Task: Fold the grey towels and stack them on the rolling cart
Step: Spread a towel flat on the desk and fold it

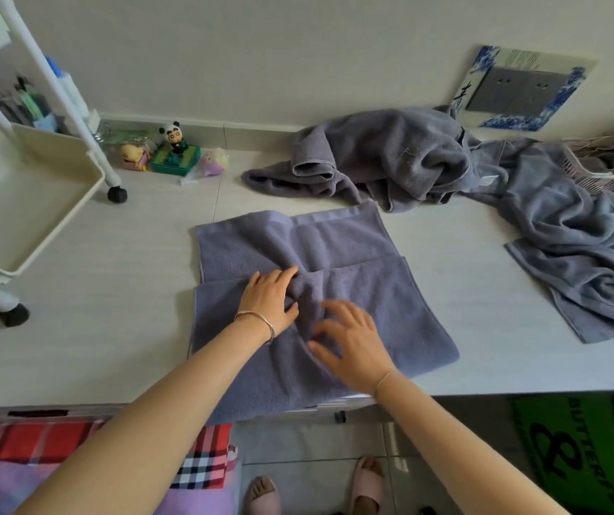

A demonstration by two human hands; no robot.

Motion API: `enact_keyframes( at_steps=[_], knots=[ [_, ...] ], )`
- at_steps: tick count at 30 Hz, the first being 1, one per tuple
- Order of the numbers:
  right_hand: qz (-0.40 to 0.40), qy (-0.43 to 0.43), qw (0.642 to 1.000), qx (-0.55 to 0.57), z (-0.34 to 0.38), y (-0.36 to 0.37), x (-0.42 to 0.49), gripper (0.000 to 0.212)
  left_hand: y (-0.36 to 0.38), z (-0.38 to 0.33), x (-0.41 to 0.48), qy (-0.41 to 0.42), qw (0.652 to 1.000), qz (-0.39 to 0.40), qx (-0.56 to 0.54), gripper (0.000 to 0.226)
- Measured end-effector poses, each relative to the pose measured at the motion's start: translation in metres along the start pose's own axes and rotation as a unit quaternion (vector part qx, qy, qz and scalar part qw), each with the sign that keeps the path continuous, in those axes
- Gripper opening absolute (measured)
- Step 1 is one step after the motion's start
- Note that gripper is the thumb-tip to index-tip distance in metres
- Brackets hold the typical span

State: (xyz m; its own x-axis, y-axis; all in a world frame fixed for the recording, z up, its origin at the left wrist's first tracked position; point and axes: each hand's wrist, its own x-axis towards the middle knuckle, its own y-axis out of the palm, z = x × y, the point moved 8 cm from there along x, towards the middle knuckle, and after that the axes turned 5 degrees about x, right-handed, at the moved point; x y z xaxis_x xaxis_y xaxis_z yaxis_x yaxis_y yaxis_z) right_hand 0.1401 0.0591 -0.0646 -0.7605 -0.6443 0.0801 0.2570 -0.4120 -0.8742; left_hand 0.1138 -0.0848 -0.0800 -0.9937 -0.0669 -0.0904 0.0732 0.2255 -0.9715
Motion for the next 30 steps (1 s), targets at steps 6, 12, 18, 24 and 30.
enact_keyframes(
  at_steps=[6, 12, 18, 24, 30],
  knots=[
    [0.017, 0.152, 0.984, -0.092, -0.085, -0.025, 0.016, 0.064, 0.0, 0.015, -0.001, -0.009, 0.999, 0.014, 0.032, 0.056],
    [-0.003, 0.147, 0.985, -0.092, -0.088, -0.032, -0.001, 0.039, -0.002, 0.015, 0.009, 0.049, 0.997, 0.037, 0.045, 0.056],
    [0.036, 0.252, 0.966, -0.052, -0.146, -0.066, 0.002, 0.049, -0.027, 0.073, 0.013, -0.009, 0.996, 0.037, 0.079, 0.058],
    [0.069, 0.284, 0.939, 0.181, -0.159, -0.078, -0.017, 0.035, -0.042, 0.125, 0.002, -0.114, 0.975, 0.152, -0.119, 0.038],
    [-0.048, 0.288, 0.779, 0.554, -0.126, -0.131, 0.012, 0.018, -0.09, 0.071, 0.0, -0.071, 0.78, 0.257, -0.566, 0.073]
  ],
)
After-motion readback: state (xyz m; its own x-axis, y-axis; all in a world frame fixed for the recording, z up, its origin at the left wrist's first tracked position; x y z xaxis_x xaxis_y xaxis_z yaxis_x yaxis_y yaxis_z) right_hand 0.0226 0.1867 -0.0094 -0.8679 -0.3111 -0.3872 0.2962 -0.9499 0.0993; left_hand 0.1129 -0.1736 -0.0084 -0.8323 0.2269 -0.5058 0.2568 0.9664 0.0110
